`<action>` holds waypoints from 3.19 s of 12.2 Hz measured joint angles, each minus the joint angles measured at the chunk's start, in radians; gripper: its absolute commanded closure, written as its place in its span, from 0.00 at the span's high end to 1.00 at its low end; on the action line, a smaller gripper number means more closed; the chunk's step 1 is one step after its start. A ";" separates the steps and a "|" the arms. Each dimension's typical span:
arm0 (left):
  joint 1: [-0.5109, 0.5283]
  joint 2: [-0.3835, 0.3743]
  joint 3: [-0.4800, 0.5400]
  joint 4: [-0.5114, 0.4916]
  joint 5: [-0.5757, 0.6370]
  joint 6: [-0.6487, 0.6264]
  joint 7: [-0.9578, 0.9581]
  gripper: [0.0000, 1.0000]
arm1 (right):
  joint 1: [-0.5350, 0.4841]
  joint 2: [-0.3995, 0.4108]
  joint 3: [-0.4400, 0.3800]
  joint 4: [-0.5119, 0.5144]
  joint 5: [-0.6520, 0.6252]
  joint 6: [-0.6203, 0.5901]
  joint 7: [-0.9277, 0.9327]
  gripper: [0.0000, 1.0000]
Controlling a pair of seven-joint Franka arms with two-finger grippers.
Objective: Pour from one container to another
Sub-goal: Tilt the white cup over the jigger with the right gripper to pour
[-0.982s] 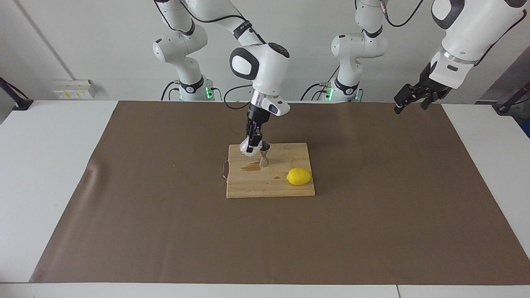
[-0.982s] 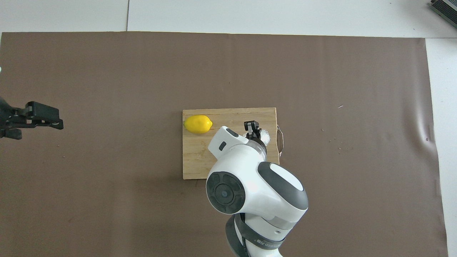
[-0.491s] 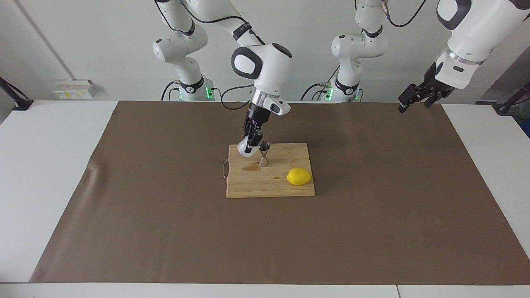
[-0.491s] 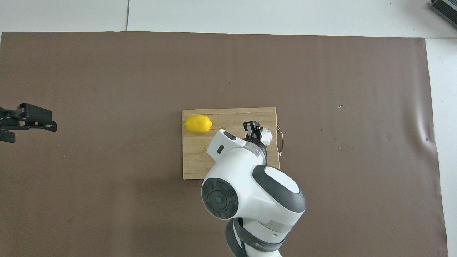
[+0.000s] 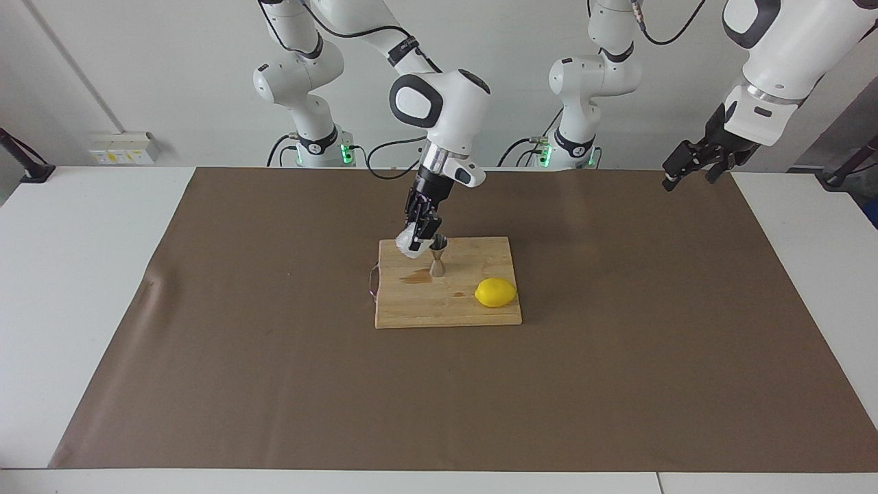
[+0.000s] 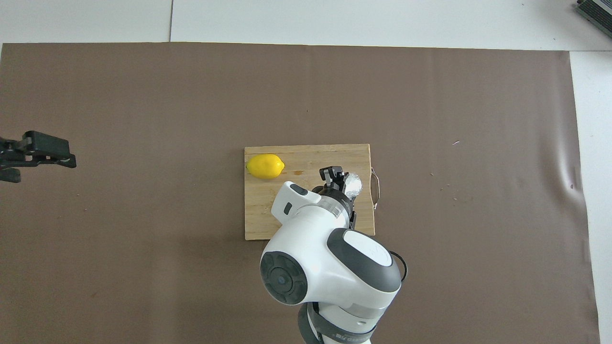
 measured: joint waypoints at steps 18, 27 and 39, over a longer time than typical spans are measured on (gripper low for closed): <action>0.005 -0.007 0.001 0.006 0.000 -0.073 0.000 1.00 | 0.027 0.001 0.024 -0.026 -0.154 -0.015 -0.034 0.00; 0.005 -0.007 0.001 0.006 0.000 -0.075 0.000 1.00 | 0.059 0.004 0.025 -0.033 -0.228 -0.015 -0.035 0.00; 0.005 -0.007 0.001 0.006 0.000 -0.076 0.000 1.00 | 0.059 0.003 0.026 -0.039 -0.286 -0.052 0.026 0.00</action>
